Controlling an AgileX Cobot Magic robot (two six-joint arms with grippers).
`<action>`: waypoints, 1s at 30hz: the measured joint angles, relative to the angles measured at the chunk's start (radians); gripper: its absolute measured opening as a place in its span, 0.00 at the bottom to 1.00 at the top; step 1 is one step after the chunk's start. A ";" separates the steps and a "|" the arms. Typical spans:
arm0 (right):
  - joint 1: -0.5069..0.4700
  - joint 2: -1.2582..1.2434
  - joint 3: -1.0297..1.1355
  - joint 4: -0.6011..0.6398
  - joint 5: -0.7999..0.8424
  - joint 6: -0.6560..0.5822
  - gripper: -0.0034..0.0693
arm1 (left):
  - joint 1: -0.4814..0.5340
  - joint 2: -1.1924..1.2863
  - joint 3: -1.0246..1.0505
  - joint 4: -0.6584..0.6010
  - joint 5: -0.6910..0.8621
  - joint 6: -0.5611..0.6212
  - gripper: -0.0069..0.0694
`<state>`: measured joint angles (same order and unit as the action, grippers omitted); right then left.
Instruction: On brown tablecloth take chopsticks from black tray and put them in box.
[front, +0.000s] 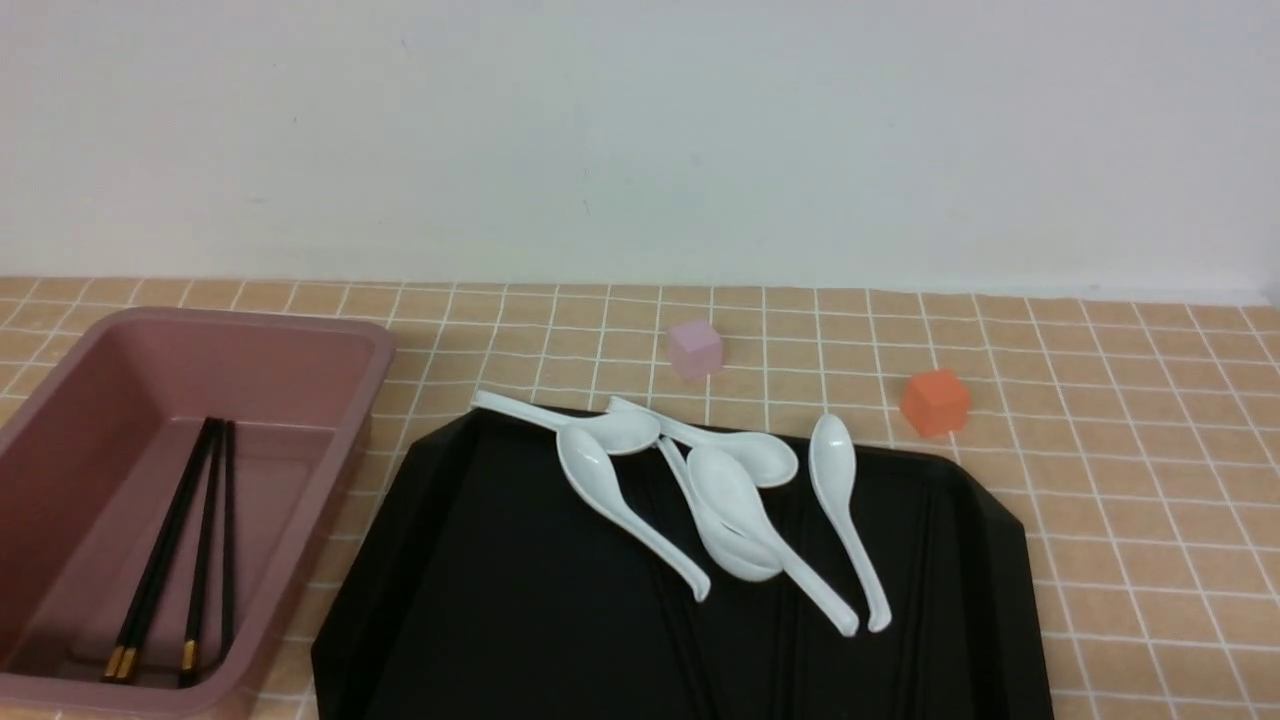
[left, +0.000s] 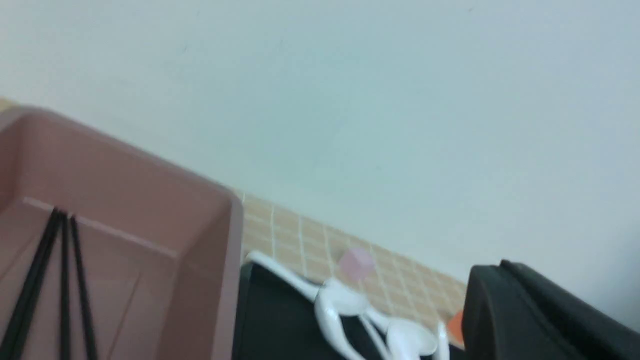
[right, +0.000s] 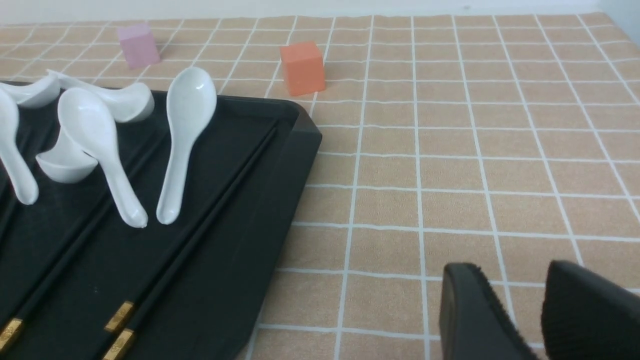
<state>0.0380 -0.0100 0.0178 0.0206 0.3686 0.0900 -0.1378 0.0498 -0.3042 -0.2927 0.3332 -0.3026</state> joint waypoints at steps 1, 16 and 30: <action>0.000 0.000 0.000 0.000 0.000 0.000 0.38 | 0.000 0.008 0.000 0.000 -0.002 0.000 0.07; 0.000 0.000 0.000 0.000 0.000 0.000 0.38 | 0.000 0.237 0.007 0.159 0.008 0.000 0.07; 0.000 0.000 0.000 0.000 0.000 0.000 0.38 | 0.000 -0.047 0.321 0.252 -0.039 0.000 0.08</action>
<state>0.0380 -0.0100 0.0178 0.0206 0.3686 0.0900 -0.1378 0.0031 0.0172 -0.0403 0.2944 -0.3026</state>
